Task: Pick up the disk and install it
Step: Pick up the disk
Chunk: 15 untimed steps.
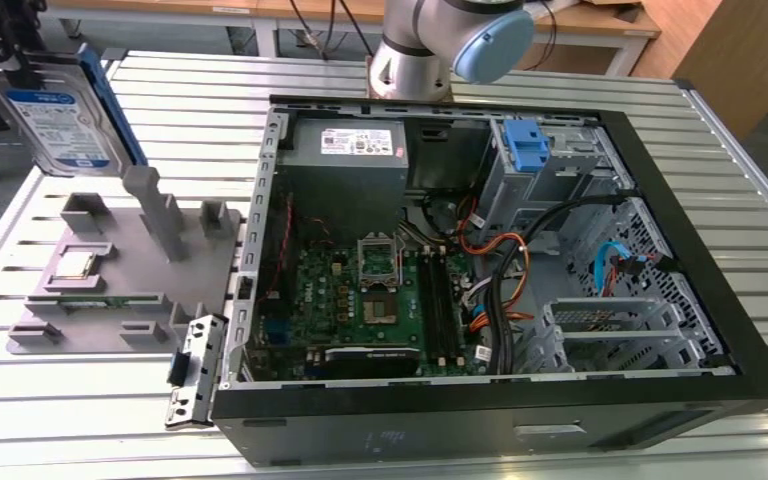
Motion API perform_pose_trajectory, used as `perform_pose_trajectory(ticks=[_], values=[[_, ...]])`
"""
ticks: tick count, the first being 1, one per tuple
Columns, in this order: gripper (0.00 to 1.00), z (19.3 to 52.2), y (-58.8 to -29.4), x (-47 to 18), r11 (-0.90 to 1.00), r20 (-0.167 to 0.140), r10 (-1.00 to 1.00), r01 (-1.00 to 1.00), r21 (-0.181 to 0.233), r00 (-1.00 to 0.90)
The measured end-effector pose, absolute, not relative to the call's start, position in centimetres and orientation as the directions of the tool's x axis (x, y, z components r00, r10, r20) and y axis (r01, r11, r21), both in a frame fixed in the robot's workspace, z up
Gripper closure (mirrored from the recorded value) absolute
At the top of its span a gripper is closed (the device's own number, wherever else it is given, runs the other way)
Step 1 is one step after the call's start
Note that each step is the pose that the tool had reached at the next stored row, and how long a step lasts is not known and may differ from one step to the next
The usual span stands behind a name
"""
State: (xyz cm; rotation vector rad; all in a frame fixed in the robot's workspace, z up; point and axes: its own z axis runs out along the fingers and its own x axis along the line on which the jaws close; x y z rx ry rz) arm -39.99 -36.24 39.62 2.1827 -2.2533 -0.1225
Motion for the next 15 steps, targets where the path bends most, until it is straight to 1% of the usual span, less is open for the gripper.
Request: perform_pose_trajectory(ticks=[15], values=[[0.65,40.22,-36.21,-39.99,0.032,-0.053,-0.998,-0.998,0.058,-0.036]])
